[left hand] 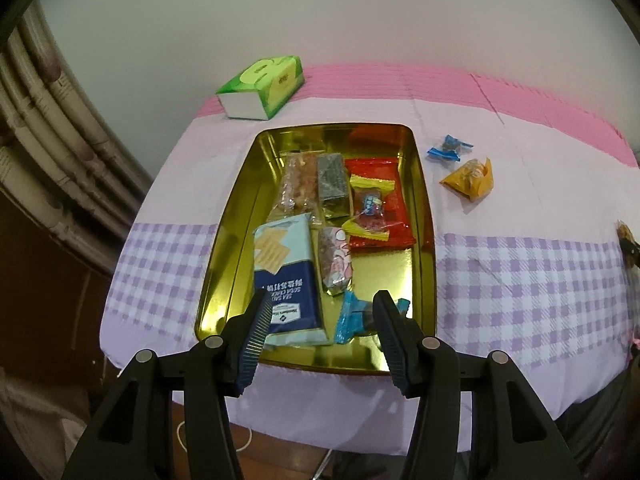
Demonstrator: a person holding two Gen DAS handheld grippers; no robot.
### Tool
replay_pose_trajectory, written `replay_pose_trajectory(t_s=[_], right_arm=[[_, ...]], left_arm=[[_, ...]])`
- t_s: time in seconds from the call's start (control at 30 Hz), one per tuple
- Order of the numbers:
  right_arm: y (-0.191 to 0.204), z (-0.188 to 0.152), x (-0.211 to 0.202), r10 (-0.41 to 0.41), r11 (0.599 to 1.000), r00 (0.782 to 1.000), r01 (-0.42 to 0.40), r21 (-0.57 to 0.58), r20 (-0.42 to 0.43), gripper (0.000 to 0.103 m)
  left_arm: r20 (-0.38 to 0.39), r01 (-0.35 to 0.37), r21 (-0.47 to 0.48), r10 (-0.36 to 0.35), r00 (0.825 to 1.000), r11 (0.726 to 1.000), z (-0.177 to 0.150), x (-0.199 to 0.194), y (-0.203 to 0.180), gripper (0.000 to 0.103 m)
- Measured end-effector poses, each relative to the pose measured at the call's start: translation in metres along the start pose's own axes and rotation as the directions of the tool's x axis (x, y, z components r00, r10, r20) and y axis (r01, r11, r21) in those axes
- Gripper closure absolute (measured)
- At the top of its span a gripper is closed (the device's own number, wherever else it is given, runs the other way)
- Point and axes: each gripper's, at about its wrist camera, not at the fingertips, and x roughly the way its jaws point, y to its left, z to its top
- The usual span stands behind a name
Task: Organize snacks
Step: 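Open the left tool to drop the blue candy into the gold tin, then carry the bagged pastry with the right tool into the gold tin and release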
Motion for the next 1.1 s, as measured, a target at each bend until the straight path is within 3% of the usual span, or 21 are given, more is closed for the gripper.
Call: replay_pose_trajectory(t_s=[0.23,0.43,0.57,0.67,0.87,1.1], right_arm=[[0.019,-0.002,-0.012,0.054,0.999,0.998,-0.054,0.005,0.012,0.066],[0.05,0.006,-0.026,0.16,0.987,0.987,-0.161,0.01,0.03,0.066],[0.087,0.014,-0.038,0.23,0.973,0.972,-0.229,-0.04,0.034,0.066],[0.122,0.019,-0.049,0.29,0.954,0.956,-0.286,-0.094,0.03,0.066],[0.206,0.025,-0.068,0.419,0.89,0.908,-0.41,-0.197,0.002,0.066],[0.306,0.031,-0.075,0.555,0.787,0.827,-0.556,-0.267,-0.084,0.066]], left_arm=[[-0.001,0.006,-0.028,-0.006,1.0,1.0,-0.003,-0.001,0.009,0.049],[0.002,-0.007,-0.028,0.007,1.0,1.0,-0.003,-0.002,0.012,0.047],[-0.009,-0.007,-0.098,0.006,1.0,0.995,-0.006,-0.003,0.033,0.047],[-0.008,-0.045,-0.186,0.044,0.999,0.982,-0.009,-0.005,0.059,0.047],[0.006,-0.12,-0.261,0.125,0.992,0.958,-0.011,-0.01,0.086,0.047],[-0.005,-0.101,-0.263,0.103,0.995,0.96,-0.011,-0.005,0.088,0.045]])
